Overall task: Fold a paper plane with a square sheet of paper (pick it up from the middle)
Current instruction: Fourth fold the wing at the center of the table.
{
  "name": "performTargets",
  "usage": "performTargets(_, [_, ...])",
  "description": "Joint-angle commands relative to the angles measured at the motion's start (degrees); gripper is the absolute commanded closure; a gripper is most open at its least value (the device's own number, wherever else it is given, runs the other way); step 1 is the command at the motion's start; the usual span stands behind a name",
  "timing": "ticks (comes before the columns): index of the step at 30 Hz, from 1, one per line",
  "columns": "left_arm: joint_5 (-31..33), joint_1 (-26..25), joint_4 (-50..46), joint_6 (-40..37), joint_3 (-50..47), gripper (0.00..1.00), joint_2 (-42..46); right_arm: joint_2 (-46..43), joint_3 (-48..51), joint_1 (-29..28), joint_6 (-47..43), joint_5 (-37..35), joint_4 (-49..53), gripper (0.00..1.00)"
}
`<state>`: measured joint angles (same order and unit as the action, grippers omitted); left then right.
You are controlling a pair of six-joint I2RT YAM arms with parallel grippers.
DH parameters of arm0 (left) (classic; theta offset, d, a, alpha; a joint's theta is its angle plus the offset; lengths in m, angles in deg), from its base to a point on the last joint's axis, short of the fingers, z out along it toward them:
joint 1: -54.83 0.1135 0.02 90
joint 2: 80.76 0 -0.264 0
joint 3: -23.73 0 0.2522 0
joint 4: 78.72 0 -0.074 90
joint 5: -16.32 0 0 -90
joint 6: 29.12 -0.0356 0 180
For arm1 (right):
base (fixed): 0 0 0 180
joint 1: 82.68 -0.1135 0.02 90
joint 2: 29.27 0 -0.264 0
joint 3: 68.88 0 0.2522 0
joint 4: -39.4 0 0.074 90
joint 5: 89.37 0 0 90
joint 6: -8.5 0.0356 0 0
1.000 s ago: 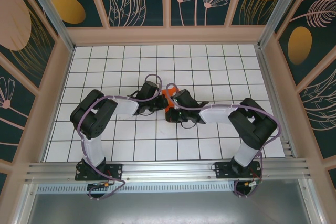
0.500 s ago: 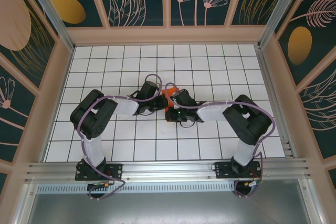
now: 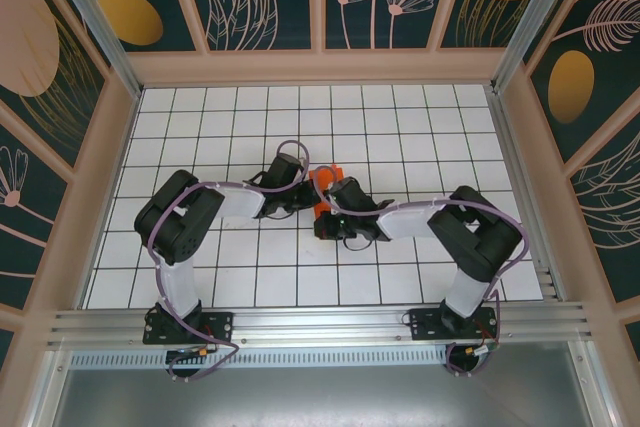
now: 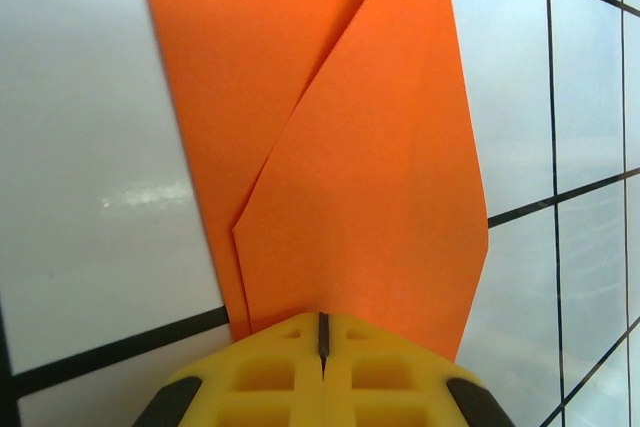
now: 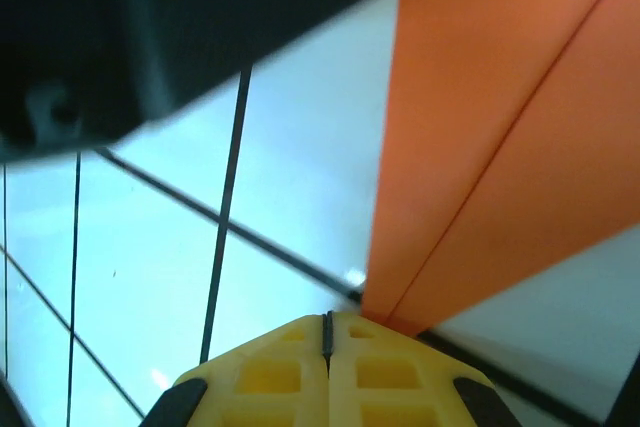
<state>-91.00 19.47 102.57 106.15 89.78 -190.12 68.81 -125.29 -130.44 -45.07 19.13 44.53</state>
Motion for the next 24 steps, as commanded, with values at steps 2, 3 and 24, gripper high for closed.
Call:
performTargets(2, [1.19, 0.06, -3.04, -5.19, 1.20, 1.00, -2.69, -5.43, 0.09, 0.68, 1.97, -1.78, 2.70, 0.98])
performTargets(3, [0.86, 0.07, -2.66, -6.70, 1.41, 1.00, -2.59, -6.61, 0.52, 1.71, 2.84, -2.40, 2.11, 0.98])
performTargets(24, [0.05, -0.01, 0.43, -6.74, -0.87, 0.92, 10.82, -3.96, -2.54, 16.15, 4.18, 1.55, -2.46, 0.98])
